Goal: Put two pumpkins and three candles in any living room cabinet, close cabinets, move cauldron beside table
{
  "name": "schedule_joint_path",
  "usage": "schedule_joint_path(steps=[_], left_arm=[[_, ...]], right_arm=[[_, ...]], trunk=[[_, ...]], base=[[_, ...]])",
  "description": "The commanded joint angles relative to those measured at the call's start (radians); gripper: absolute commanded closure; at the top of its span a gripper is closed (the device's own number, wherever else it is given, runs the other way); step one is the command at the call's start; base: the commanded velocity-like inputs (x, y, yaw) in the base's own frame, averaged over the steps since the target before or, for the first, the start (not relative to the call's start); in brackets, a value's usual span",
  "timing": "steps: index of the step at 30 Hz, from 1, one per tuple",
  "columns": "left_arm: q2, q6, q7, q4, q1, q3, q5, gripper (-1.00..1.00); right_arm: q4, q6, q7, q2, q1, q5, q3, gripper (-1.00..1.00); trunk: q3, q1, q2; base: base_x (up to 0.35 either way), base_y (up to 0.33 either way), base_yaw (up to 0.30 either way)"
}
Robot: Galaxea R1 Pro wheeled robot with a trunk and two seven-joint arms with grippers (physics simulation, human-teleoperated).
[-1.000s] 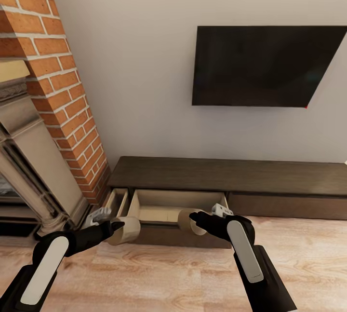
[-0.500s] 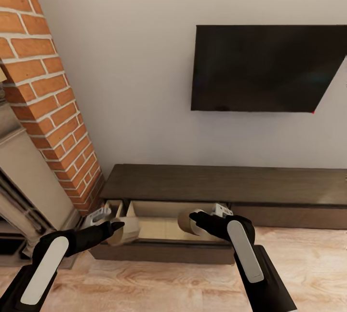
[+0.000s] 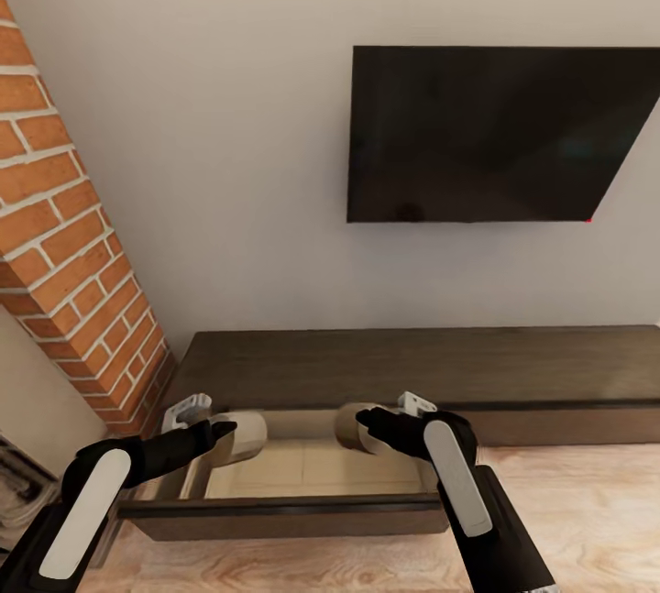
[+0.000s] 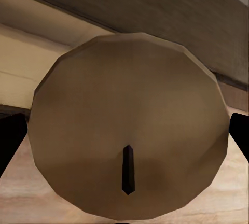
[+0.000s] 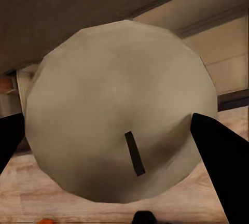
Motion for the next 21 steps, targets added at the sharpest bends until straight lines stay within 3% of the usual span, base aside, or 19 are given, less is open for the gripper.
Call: schedule_joint_path(steps=[1,4,6,8,10,12,16,18,21], left_arm=[[0.0,-0.001,0.0,0.0,0.0,0.0,0.003,1.0],[-0.001,-0.001,0.004,0.0,0.0,0.0,0.002,1.0],[-0.002,-0.002,0.02,0.001,0.0,0.0,-0.003,1.0],[-0.005,-0.002,0.053,0.001,0.0,0.0,-0.012,1.0],[-0.012,-0.006,0.137,0.001,0.0,-0.002,-0.027,1.0],[-0.023,-0.019,0.191,0.001,0.0,-0.005,-0.031,1.0],[-0.073,-0.091,0.297,0.018,0.0,-0.017,-0.047,1.0],[-0.097,-0.124,0.325,0.033,0.0,-0.043,-0.076,1.0],[-0.117,-0.187,0.341,0.045,0.0,-0.103,-0.148,1.0]], right_arm=[[0.014,-0.004,-0.002,0.003,-0.003,-0.004,0.005,1.0],[0.061,-0.008,-0.018,0.027,-0.015,0.005,0.063,1.0],[0.084,-0.019,-0.062,0.043,-0.032,0.037,0.114,1.0],[0.093,-0.044,-0.112,0.043,-0.04,0.075,0.145,1.0],[0.104,-0.09,-0.183,0.043,-0.046,0.121,0.177,1.0],[0.109,-0.104,-0.204,0.043,-0.047,0.132,0.189,1.0],[0.136,-0.119,-0.222,0.043,-0.049,0.146,0.201,1.0],[0.145,-0.121,-0.223,0.043,-0.049,0.149,0.203,1.0],[0.15,-0.122,-0.225,0.043,-0.049,0.151,0.204,1.0]], trunk=[[0.0,0.0,0.0],[0.0,0.0,0.0],[0.0,0.0,0.0],[0.0,0.0,0.0],[0.0,0.0,0.0],[0.0,0.0,0.0],[0.0,0.0,0.0],[0.0,0.0,0.0],[0.0,0.0,0.0]], base=[[0.095,0.0,-0.002],[0.042,0.0,-0.001],[0.013,0.0,0.0],[0.006,0.0,0.0],[0.002,0.0,0.0],[0.001,0.0,0.0],[0.0,0.0,0.0],[0.0,0.0,0.0],[0.0,0.0,0.0]])
